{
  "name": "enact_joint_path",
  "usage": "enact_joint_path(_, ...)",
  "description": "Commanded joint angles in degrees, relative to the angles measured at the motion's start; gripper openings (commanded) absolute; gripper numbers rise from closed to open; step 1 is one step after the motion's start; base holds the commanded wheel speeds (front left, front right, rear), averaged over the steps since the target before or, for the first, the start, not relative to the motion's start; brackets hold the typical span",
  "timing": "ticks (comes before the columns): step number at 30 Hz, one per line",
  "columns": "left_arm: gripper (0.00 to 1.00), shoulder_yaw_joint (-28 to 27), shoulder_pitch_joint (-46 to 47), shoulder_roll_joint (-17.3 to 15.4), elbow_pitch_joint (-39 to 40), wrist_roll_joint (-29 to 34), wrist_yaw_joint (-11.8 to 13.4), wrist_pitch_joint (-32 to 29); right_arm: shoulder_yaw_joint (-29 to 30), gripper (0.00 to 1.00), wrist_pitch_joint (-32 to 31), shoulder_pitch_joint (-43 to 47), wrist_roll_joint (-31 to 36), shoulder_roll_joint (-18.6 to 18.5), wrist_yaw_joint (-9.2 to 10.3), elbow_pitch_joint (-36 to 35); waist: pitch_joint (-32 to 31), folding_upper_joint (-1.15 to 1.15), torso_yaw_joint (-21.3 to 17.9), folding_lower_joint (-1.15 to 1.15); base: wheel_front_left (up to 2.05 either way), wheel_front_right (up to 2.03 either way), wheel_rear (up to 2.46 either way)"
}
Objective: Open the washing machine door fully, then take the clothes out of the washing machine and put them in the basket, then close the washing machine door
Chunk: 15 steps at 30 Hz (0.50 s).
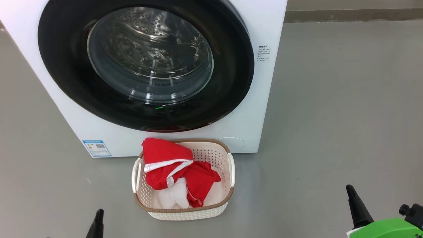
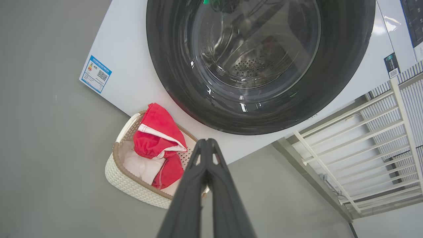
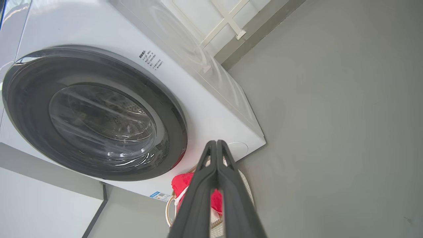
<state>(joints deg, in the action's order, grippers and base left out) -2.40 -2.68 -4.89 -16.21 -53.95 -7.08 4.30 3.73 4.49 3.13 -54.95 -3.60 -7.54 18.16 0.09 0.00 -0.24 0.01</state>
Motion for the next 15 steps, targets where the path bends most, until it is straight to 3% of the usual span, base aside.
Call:
enact_joint_path(1,0.0,-1.6,2.7,-0.6,1.6,-1.5,-0.2,-0.5,0.0,0.0,-0.4,-2.6,-1.7,-0.6,0.03,-1.7,0.0,0.0,0.0,-0.01,0.0,0.0,0.0)
enact_joint_path(15,0.0,-2.1,4.1,0.0,1.7,-9.7,-0.3,-2.8,0.6,0.0,-2.8,-4.1,-9.6,-0.3,0.03,-2.3,0.0,0.0,0.1,-0.01,0.0,0.0,0.0)
